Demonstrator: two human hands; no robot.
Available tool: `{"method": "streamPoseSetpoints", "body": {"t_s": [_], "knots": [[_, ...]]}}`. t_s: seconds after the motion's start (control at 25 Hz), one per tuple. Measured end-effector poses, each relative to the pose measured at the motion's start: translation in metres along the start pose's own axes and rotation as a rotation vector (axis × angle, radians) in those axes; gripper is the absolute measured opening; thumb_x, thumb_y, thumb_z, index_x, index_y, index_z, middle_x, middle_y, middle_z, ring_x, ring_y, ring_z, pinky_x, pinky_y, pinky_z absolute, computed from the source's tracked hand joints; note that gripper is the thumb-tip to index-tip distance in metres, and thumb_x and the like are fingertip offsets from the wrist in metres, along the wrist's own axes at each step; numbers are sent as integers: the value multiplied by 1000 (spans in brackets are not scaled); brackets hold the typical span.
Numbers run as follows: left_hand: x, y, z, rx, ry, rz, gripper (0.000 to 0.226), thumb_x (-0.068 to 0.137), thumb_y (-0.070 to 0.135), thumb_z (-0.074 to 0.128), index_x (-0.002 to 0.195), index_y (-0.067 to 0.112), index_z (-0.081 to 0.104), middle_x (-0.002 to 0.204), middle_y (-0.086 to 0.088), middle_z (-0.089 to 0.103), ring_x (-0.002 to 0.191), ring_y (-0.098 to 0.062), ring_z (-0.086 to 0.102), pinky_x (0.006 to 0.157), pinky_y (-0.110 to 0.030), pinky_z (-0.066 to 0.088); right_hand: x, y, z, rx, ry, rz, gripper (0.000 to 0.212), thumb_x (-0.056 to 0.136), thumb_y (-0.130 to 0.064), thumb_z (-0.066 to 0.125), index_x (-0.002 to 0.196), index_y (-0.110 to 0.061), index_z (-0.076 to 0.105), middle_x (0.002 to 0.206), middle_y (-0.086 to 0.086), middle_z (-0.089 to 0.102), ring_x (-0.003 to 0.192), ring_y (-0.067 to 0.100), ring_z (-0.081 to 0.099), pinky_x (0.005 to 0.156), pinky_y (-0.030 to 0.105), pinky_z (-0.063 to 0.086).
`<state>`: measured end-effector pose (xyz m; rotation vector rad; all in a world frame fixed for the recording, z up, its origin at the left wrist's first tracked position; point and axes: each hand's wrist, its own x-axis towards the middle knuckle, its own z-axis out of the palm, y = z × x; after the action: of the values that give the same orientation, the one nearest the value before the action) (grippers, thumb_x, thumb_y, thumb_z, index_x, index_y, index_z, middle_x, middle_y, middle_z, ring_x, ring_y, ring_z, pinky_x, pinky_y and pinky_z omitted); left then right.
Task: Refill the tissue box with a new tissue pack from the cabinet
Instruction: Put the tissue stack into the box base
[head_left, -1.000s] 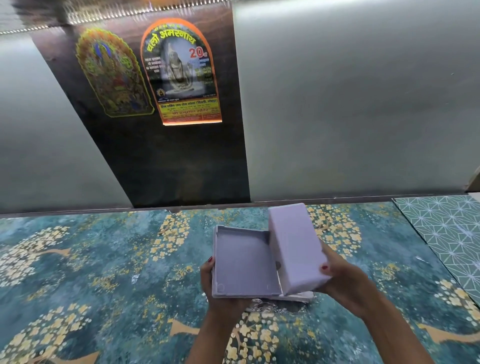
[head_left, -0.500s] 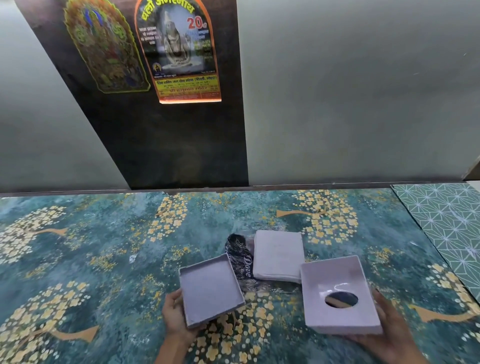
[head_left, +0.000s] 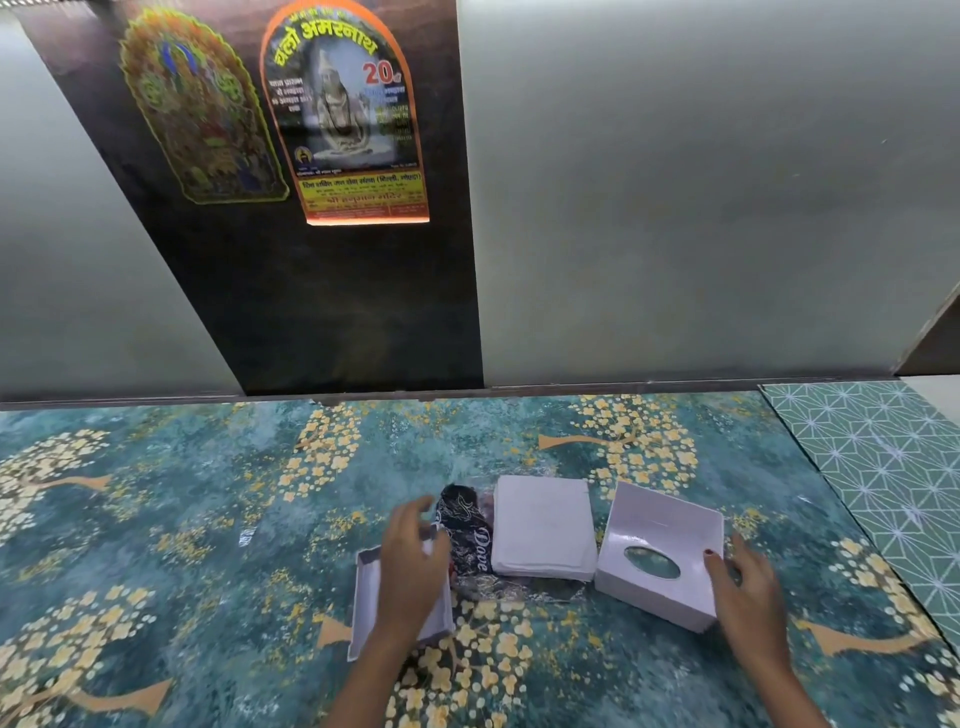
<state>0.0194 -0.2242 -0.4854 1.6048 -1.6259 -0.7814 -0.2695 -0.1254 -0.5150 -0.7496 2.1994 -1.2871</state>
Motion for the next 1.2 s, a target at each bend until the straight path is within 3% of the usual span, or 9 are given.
{"method": "streamPoseSetpoints", "body": {"t_s": [0.16, 0.24, 0.44, 0.56, 0.76, 0.88, 1.0, 1.12, 1.2], "knots": [[13, 34, 46, 18, -229, -194, 8, 82, 16, 56, 82, 9, 51, 74, 0, 44, 61, -13, 43, 55, -28, 32, 2, -14, 6, 90, -27, -35, 47, 88, -17, 52, 132, -9, 39, 129, 21, 51, 112, 36, 51, 80, 41, 40], [24, 34, 64, -14, -332, -441, 26, 80, 26, 59, 93, 5, 51, 72, -2, 43, 61, -15, 44, 49, -29, 29, 3, -16, 9, 116, -51, -30, 47, 88, -12, 53, 132, -9, 39, 132, 18, 49, 117, 35, 47, 87, 42, 39], [48, 23, 86, -246, -431, -666, 80, 62, 30, 77, 126, 0, 40, 122, -17, 55, 103, -33, 57, 85, -41, 52, 4, -12, 6, 202, -75, 14, 50, 85, -6, 55, 133, -9, 38, 141, 14, 40, 128, 32, 38, 100, 46, 34], [48, 26, 86, -215, -477, -590, 64, 67, 27, 76, 119, 1, 51, 121, -16, 58, 101, -31, 59, 86, -40, 52, 6, -8, 4, 251, -89, 16, 48, 84, -1, 55, 130, -8, 40, 136, 15, 45, 123, 32, 42, 94, 43, 37], [42, 57, 43, -184, -474, -112, 31, 73, 25, 72, 99, 15, 60, 96, -6, 65, 78, -18, 61, 67, -31, 50, 8, -12, 5, 278, -134, 33, 51, 83, 2, 55, 130, -9, 39, 135, 17, 45, 121, 33, 43, 94, 44, 38], [45, 74, 17, -580, -497, -245, 50, 62, 25, 75, 105, 5, 60, 89, -6, 70, 75, -22, 66, 63, -33, 57, 5, -15, 9, 220, -176, -24, 48, 84, -4, 56, 129, -13, 40, 136, 16, 46, 120, 30, 45, 93, 44, 40], [38, 85, 18, -916, -749, -343, 52, 53, 25, 75, 99, 5, 64, 81, -7, 75, 71, -23, 71, 55, -31, 58, -3, -36, 10, 226, -111, -135, 42, 84, -21, 60, 124, -12, 49, 128, 12, 54, 108, 16, 52, 92, 35, 43], [25, 103, 47, -867, -837, -383, 44, 60, 21, 74, 99, 5, 61, 83, -8, 73, 72, -22, 69, 57, -30, 58, -6, -67, 7, 787, -350, 162, 63, 54, -56, 73, 100, -13, 68, 89, 7, 73, 77, 16, 68, 63, 28, 56], [18, 107, 74, -712, -788, -396, 26, 69, 15, 72, 92, 10, 60, 88, -7, 69, 73, -19, 67, 62, -30, 58, -2, -76, 1, 912, -450, 434, 65, 66, -64, 56, 100, -9, 66, 92, 16, 70, 80, 31, 65, 67, 38, 52]]}}
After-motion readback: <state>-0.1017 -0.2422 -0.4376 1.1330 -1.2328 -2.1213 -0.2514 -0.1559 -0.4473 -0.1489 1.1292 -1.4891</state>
